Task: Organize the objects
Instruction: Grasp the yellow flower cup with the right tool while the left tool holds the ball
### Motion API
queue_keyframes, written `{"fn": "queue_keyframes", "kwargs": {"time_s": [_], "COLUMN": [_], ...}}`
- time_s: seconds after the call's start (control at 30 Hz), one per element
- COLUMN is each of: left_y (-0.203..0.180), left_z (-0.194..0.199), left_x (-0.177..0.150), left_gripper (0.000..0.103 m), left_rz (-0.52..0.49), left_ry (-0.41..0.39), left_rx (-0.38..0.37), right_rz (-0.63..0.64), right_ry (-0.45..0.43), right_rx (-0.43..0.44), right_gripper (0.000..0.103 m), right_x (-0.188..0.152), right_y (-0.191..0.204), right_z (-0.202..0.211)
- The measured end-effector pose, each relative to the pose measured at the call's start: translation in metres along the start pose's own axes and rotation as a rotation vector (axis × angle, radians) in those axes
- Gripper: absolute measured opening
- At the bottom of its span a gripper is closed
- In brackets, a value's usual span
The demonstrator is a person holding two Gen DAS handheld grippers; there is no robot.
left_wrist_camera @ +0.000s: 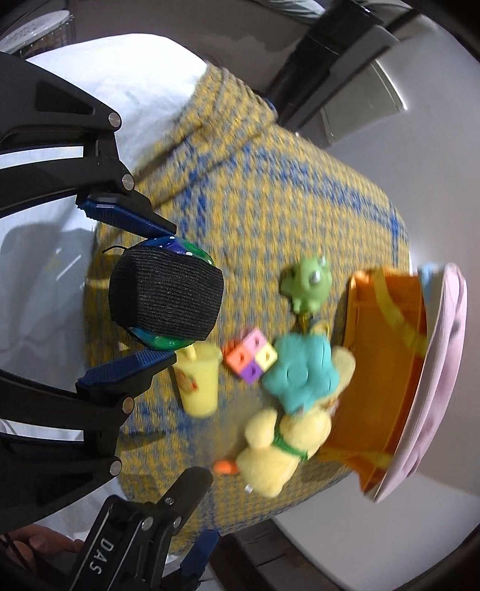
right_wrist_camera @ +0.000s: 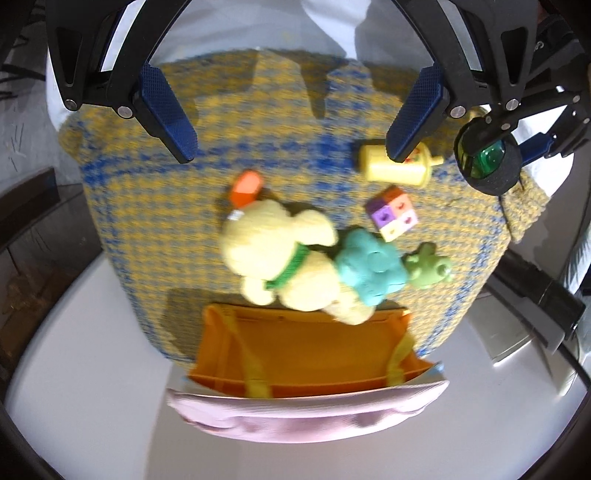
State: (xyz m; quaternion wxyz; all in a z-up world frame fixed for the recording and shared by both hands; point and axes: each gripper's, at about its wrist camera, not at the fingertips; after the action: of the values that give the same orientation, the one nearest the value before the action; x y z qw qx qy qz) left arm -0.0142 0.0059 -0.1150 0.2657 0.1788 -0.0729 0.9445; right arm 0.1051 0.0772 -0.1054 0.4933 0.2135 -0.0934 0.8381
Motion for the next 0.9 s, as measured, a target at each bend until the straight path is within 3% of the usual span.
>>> {"fn": "queue_keyframes", "kwargs": {"time_s": [0.5,0.9], "left_y": [0.069,0.077], "left_z": [-0.01,-0.018], "left_x": [-0.011,-0.012], "left_gripper": [0.06,0.06], "left_rz": [0.056,0.055], "left_ry": [-0.004,0.015], "left_rx": [-0.008,-0.049], "right_rz": [0.081,0.078], "right_ry": [0.092,0.16], "right_rx": [0.029,0.017], "right_gripper": [0.102,0.102], "right_x": [0.003,0.004], "right_y": [0.073,0.085], "right_z": [-0.042,-0.073]}}
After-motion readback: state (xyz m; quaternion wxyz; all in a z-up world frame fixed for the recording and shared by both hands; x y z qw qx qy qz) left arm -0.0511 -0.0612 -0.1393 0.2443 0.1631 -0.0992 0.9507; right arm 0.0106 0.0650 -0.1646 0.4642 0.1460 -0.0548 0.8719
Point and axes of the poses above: each gripper's, at about its wrist camera, not at the fingertips, and z roughly against the way its jaws point, y to its left, x to its top, and after that the axes turned 1 degree about -x, right-handed
